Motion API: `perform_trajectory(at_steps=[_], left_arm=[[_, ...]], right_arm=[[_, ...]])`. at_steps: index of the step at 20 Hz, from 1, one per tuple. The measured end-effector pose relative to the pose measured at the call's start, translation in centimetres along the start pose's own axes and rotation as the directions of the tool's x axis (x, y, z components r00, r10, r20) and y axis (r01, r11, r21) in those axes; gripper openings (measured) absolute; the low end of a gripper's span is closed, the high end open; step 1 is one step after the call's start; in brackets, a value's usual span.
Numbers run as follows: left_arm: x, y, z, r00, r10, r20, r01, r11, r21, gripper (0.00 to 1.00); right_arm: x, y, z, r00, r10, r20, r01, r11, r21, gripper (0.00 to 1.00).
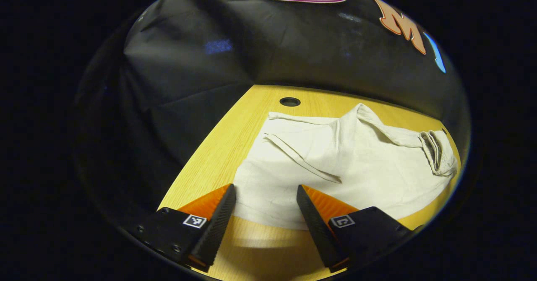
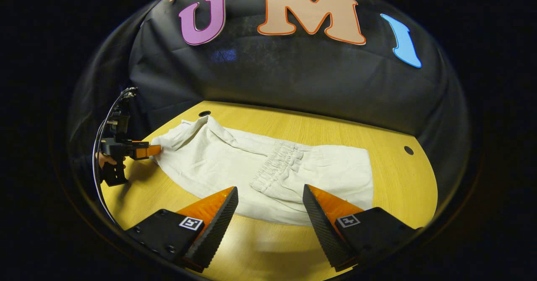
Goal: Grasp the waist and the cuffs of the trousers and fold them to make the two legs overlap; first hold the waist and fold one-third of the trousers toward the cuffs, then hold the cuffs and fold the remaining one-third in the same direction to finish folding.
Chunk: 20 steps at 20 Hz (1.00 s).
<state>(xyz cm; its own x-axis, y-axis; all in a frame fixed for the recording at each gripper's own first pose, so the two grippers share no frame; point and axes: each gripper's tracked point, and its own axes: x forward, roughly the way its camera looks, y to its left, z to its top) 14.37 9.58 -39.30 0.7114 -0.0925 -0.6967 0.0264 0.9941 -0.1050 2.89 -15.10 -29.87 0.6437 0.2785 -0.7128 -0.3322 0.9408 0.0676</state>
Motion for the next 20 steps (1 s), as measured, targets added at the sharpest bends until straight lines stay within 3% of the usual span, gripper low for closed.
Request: perform_trajectory(at_steps=[1,5,6,9,16,20], left_arm=[[0.1,-0.6,-0.1,1.0,-0.009,-0.005,0.009,1.0,0.001,0.83],[0.3,-2.8,0.7,0.998,-0.054,0.025,0.056,0.996,-0.062,0.08],[0.3,-3.1,0.7,0.998,-0.057,0.018,0.059,0.995,-0.081,0.01],[-0.3,-5.0,1.3,0.996,-0.086,0.006,0.086,0.986,-0.144,0.0],[-4.5,-12.8,7.9,0.977,-0.17,0.129,0.182,0.98,-0.087,0.0],[-6.7,-18.7,10.9,0.954,-0.243,0.176,0.25,0.968,-0.019,0.0]], right_arm=[[0.1,0.0,-0.1,1.0,-0.001,0.001,0.001,1.0,-0.001,1.0],[-0.2,-0.5,-0.1,1.0,-0.011,0.006,0.011,1.0,0.027,0.98],[-0.4,-0.7,0.0,1.0,-0.016,0.006,0.016,0.999,0.03,0.98],[-1.1,-2.2,-0.1,1.0,-0.026,0.012,0.025,0.999,0.038,0.97],[-1.9,-3.5,-0.2,1.0,-0.02,0.02,0.018,0.995,0.094,0.99],[-2.3,-3.7,-0.4,1.0,0.006,0.027,-0.009,0.994,0.107,0.92]])
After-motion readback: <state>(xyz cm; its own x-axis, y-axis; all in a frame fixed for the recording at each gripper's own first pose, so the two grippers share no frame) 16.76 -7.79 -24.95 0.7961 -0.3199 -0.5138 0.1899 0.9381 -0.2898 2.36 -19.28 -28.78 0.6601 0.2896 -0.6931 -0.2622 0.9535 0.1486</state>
